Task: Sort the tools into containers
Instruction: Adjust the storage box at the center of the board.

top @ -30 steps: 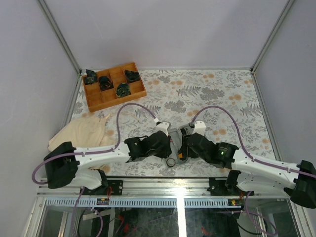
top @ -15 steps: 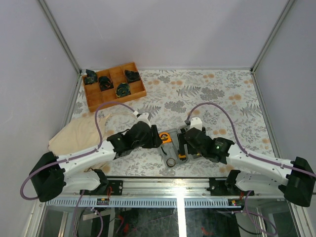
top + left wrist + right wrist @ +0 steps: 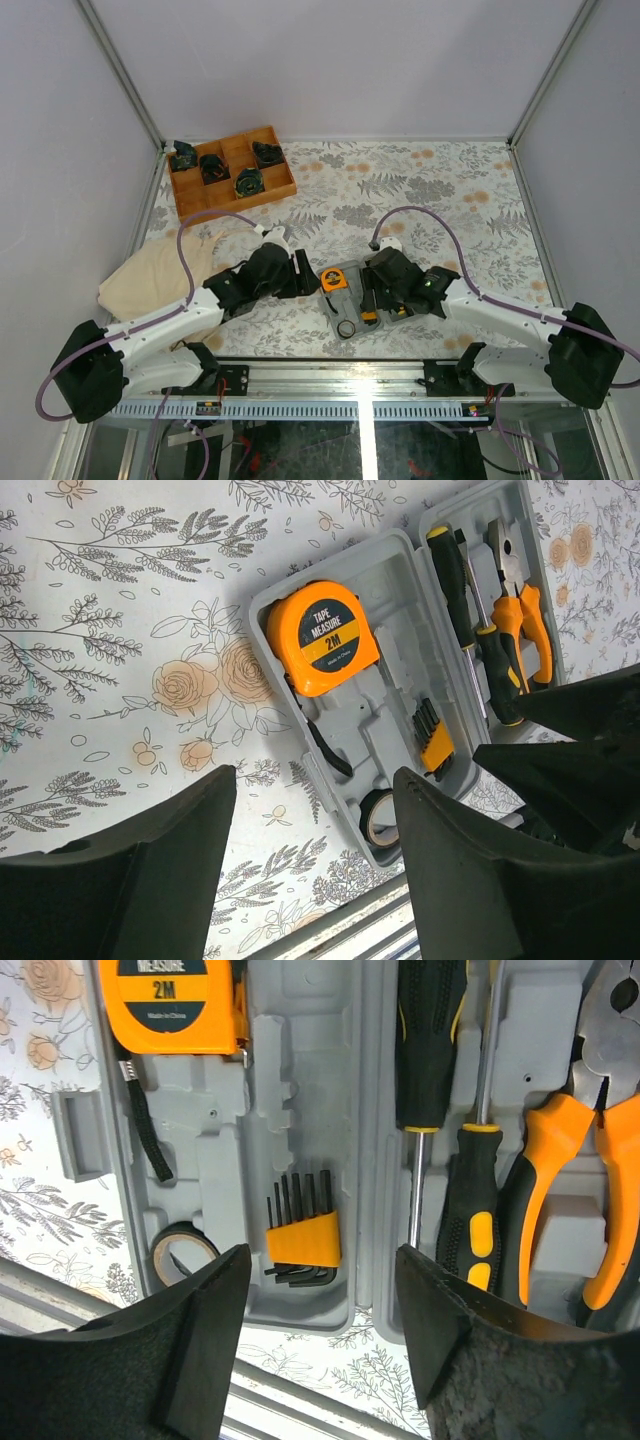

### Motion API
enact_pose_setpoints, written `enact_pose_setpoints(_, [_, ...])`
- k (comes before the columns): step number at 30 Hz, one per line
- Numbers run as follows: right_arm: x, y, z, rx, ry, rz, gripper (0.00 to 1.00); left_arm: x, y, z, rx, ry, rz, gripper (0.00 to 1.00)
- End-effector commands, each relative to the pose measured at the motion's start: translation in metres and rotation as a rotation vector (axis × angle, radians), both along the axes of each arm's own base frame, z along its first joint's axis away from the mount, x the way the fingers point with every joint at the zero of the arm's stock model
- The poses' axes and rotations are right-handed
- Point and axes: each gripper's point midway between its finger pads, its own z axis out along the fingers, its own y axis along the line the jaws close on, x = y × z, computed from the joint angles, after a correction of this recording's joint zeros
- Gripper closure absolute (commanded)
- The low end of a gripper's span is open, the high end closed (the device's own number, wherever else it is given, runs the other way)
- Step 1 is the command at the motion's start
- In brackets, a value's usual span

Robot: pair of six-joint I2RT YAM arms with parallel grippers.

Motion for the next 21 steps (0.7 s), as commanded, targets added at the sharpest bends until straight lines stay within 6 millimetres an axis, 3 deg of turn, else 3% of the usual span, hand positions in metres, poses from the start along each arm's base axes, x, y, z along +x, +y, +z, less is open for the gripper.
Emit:
enact_pose_setpoints(1, [0.003,-0.004,-0.007,-0.007,0.020,-0.025,0.35,-0.002,0.004,-0.003,0.003,0.003,-0.007,0.37])
enact_pose_setpoints(11, [0.002,-0.020,-0.027,-0.091,0.047,-0.057,0.41,-0.006,0.002,-0.002,-0.017,-0.002,-0.023,0.35])
enact_pose_setpoints(21, [-0.006,-0.017,-0.045,-0.110,0.122,-0.046,0.50,-0.011,-0.003,-0.007,-0.048,0.023,-0.039,0.35])
